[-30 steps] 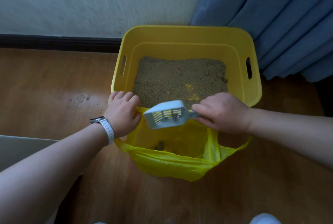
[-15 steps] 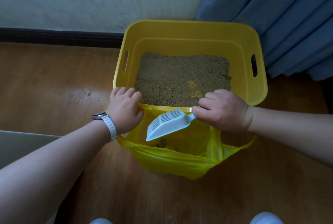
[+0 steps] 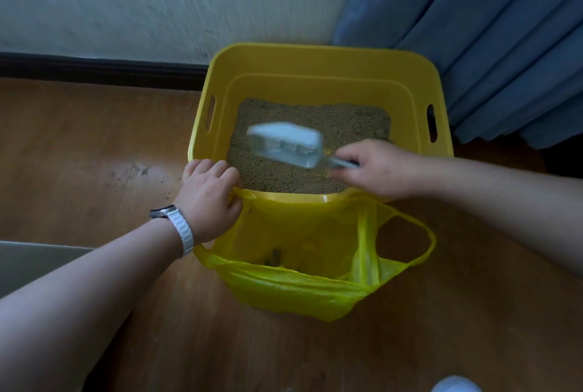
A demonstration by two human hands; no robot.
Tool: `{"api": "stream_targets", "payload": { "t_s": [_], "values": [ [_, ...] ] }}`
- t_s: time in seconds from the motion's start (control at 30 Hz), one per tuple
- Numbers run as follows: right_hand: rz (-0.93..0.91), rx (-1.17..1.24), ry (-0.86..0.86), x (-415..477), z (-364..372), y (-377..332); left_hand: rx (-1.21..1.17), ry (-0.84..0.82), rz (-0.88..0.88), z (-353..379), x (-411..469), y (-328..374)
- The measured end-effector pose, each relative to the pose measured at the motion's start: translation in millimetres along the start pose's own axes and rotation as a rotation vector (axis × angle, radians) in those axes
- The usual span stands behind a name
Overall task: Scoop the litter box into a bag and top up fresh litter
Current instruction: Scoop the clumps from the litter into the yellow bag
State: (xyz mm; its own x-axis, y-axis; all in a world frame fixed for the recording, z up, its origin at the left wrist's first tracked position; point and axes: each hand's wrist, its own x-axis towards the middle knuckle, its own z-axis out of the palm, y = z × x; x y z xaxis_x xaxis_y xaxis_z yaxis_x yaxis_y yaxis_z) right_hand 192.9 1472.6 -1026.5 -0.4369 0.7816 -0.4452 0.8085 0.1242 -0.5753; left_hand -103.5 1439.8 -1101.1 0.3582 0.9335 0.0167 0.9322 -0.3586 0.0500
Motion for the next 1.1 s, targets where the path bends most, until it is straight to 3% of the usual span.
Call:
{"api": "stream_targets", "payload": {
  "t_s": [0.13,0.3,0.37,0.5,1.1],
  "values": [
    [0.274,0.202,0.092,7.0,-11.7,18.1,0.011,-0.027,0.002,-2.2,1.4,0.8],
    [0.475,0.062,0.099,14.4,-7.3,50.5,0.015,-0.045,-0.007,-2.2,1.7,1.0],
    [0.552,-0.011,0.074,18.3,-5.7,58.9,0.010,-0.048,-0.005,-3.0,2.1,1.1],
    [0.733,0.111,-0.077,27.8,-1.7,68.4,-0.003,-0.054,-0.001,-4.3,1.5,1.4],
    [0.863,0.223,-0.073,78.0,20.4,117.2,-0.028,-0.013,0.027,-1.5,0.7,-2.1]
  ]
}}
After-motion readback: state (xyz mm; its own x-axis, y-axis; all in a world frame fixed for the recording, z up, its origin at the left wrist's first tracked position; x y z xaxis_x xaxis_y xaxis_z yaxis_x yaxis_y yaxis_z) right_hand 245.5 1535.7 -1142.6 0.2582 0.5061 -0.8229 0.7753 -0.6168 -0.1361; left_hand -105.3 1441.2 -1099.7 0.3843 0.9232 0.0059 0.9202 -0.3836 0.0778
